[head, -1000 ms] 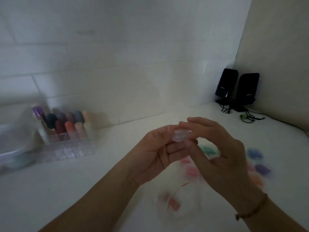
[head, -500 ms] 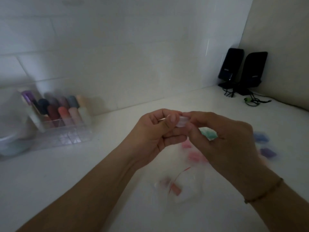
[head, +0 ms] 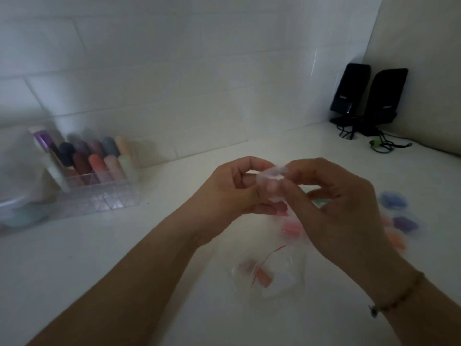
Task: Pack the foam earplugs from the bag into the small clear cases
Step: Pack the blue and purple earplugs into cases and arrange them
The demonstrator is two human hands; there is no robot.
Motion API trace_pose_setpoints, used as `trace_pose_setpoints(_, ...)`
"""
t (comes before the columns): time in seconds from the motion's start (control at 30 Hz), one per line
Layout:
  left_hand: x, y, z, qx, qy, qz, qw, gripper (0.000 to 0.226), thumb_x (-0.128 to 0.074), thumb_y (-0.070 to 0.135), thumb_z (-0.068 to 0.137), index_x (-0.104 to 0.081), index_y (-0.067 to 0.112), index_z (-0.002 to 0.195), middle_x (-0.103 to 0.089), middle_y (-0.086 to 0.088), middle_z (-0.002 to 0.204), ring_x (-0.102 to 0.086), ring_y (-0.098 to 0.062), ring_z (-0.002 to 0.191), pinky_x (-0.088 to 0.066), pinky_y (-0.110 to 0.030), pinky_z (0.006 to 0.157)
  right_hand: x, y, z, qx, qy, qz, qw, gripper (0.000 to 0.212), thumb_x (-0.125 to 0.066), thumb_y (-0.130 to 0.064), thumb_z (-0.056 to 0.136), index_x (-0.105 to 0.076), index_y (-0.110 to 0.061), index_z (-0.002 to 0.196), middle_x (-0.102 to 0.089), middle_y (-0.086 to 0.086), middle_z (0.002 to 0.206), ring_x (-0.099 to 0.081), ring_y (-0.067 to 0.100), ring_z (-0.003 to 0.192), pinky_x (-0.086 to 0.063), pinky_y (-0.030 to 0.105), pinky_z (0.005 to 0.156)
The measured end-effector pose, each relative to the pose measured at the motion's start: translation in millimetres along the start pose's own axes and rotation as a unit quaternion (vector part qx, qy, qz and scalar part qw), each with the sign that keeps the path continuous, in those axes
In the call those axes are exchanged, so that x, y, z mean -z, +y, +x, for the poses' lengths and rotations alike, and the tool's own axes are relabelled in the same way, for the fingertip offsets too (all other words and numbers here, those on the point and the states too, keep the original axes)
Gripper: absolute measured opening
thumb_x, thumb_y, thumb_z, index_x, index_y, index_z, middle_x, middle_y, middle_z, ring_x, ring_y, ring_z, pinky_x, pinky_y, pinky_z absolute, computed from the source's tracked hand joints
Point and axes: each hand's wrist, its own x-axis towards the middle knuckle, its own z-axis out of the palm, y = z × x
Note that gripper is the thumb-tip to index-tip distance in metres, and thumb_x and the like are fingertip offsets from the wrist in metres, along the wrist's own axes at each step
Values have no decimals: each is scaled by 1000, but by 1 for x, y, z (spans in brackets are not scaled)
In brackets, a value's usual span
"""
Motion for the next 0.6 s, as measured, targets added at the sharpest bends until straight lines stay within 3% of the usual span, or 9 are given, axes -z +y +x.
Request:
trace_pose_setpoints(0.07,6,3,2,3,17,-50,999,39,-70,29,80,-63,7,111,-71,-8,89,-69,-21,74,-58,-30,71,12,-4,0,49,-46,-57,996,19,-60,-42,84,-65,-25,91,-61,-19,85,-61,1,76,-49,18,60)
trace_pose_setpoints(0.17,15,4,6,15,88,-125,988,37,-55,33,88,-59,7,114,-65,-7,88,-65,-20,71,-58,-35,71,36,-21,-4,35,-183,-47,981,15,-66,-40,78,-62,-29,69,-48,-11,52,-44,2,45,-32,6,47)
trace_pose_setpoints(0.2,17,4,7,18,101,-137,985,35,-52,33,90,-58,8,113,-62,-7,86,-63,-20,69,-58,-36,71,40,-27,-6,21,-259,-49,964,20,-64,-46,77,-62,-29,65,-49,-8,48,-43,2,40,-30,6,44)
trace_pose_setpoints(0.27,18,3,8,26,111,-155,981,31,-48,36,94,-56,11,111,-58,-6,83,-59,-20,65,-58,-37,67,34,-34,-13,44,-377,-162,911,27,-52,-63,79,-63,-39,72,-53,-15,53,-49,-2,47,-33,6,49)
trace_pose_setpoints(0.33,16,3,7,36,112,-158,980,33,-42,41,97,-54,12,108,-56,-5,80,-55,-20,62,-56,-36,64,26,-37,-23,60,-377,-226,896,39,-36,-74,82,-62,-46,94,-55,-16,65,-53,-5,67,-45,16,71)
trace_pose_setpoints(0.4,16,1,7,44,107,-151,982,38,-39,46,97,-53,12,106,-55,-6,76,-52,-20,60,-54,-35,62,17,-38,-26,40,-377,-299,875,56,-31,-79,81,-58,-42,113,-62,-14,90,-58,3,94,-45,28,86)
trace_pose_setpoints(0.47,15,-1,7,43,97,-146,984,41,-38,49,96,-53,12,105,-55,-6,74,-50,-20,60,-53,-35,62,9,-33,-30,27,-375,-336,863,59,-32,-79,83,-56,-38,118,-63,-9,109,-58,13,105,-41,29,84)
trace_pose_setpoints(0.53,15,-2,7,41,89,-150,984,41,-40,49,94,-53,11,105,-55,-6,75,-50,-20,60,-53,-35,63,0,-28,-35,41,-373,-343,861,53,-33,-71,88,-56,-33,117,-64,-4,111,-59,17,105,-37,29,78)
trace_pose_setpoints(0.6,13,-1,6,43,78,-157,983,40,-42,48,93,-53,12,106,-55,-7,77,-51,-21,61,-52,-34,62,-4,-29,-37,56,-381,-322,865,49,-33,-64,92,-57,-30,117,-65,-4,109,-60,18,104,-40,27,82)
